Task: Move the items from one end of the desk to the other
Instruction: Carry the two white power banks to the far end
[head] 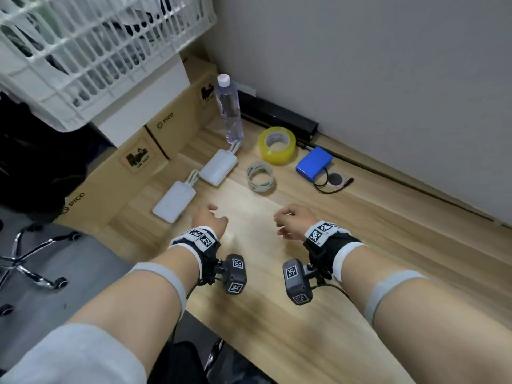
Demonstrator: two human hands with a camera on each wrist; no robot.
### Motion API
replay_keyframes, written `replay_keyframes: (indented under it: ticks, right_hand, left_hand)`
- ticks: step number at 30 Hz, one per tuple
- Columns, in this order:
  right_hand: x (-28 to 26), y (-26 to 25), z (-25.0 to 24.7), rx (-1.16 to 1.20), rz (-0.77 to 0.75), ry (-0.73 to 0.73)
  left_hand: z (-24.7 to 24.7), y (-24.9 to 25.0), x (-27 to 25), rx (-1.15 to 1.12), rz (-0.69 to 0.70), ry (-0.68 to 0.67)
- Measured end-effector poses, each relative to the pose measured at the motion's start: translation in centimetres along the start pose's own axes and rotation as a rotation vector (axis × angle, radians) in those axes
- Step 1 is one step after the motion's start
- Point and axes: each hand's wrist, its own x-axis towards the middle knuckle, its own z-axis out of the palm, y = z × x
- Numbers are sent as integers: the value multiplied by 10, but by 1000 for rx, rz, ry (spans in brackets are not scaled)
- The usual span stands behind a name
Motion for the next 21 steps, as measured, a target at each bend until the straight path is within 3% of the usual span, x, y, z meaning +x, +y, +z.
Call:
replay_keyframes:
  ticks: [5,11,16,21]
  right_hand:
    - [44,-52,72,-22,6,-6]
    - [105,-95,136,-321,-10,161]
    - [145,-122,158,-437,98,325]
    - [179,-133,182,-492,95,501]
  left_hand:
    - [-38,-13,61,254,17,183]
    - [-38,-63,144,332,20,104]
    - [-57,-63,142,249,-4,107]
    - [-67,-72,153,201,-8,125]
